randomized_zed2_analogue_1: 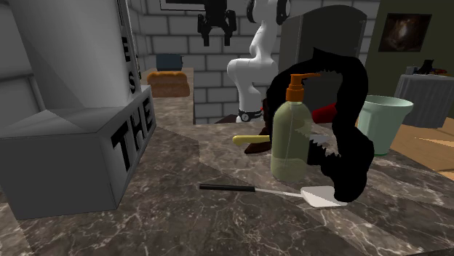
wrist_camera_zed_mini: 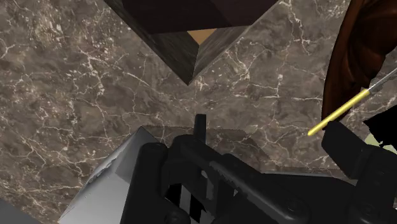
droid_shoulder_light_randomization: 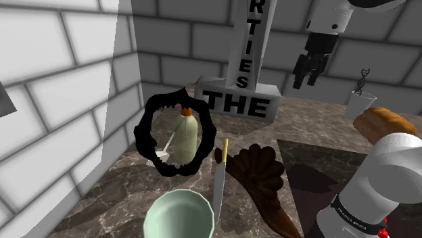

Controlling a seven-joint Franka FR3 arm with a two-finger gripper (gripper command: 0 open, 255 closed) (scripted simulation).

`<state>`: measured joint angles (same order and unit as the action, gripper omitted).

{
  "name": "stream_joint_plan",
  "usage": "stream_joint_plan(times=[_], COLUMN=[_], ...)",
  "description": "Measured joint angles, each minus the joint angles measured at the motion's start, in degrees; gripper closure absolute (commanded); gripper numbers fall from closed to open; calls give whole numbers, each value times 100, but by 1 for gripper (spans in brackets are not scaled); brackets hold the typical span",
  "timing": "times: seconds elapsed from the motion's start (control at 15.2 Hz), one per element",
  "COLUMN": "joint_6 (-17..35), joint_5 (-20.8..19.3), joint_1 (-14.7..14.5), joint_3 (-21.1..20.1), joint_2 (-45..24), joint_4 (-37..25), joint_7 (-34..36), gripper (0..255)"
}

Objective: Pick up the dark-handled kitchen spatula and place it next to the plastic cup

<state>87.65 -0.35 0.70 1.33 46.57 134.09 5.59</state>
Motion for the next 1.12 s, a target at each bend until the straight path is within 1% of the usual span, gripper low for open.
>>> stream_joint_plan(times=[0.07, 0.2, 0.53, 0.79, 1.12], joint_6=[0, 161, 809, 1326, 2065], joint_5=[0, 100, 496, 737, 847], joint_1=[0, 1, -15, 9, 150], joint_3=[0, -175, -913, -1524, -2287], joint_2=[0, 4, -194, -557, -1270], joint_4=[0, 133, 433, 458, 342], joint_7=[0, 261, 1349, 2250, 3374], gripper=[0, 0, 0, 0, 0])
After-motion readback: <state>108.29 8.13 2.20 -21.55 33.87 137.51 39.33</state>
